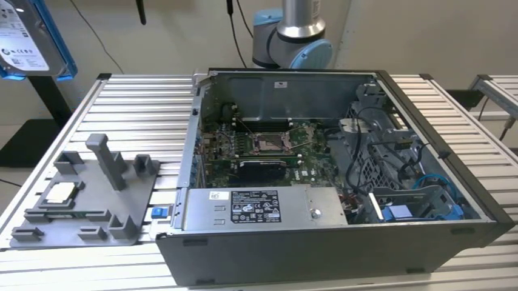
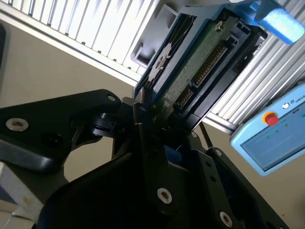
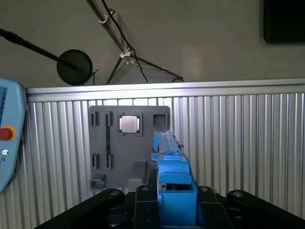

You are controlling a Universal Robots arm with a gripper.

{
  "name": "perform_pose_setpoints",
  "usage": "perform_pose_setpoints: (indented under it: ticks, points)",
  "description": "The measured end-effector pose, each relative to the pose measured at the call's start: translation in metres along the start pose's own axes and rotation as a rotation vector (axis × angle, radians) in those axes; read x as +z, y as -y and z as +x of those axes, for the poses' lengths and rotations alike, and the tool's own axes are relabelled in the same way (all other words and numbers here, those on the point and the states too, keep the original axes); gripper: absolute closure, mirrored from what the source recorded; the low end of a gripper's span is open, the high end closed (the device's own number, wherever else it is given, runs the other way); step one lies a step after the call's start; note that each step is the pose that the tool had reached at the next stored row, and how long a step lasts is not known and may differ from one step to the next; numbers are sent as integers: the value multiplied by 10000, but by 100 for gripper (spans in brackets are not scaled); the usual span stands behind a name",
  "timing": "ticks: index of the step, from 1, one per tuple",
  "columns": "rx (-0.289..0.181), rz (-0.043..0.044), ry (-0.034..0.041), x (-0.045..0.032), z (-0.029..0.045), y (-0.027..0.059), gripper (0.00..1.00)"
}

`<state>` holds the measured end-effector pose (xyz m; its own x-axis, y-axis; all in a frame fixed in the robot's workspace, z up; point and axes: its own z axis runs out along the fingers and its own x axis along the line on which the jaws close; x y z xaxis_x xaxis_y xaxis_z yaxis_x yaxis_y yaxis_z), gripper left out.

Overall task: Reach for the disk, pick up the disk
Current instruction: 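Pick up the disk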

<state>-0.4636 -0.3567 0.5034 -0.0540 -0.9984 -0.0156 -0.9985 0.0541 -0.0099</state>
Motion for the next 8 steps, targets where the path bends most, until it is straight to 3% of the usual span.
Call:
perform_pose_setpoints:
  ticks: [5, 8]
  points:
    - [0, 1, 1, 1, -1, 16, 100]
    - [0, 1, 1, 1, -4, 72, 100]
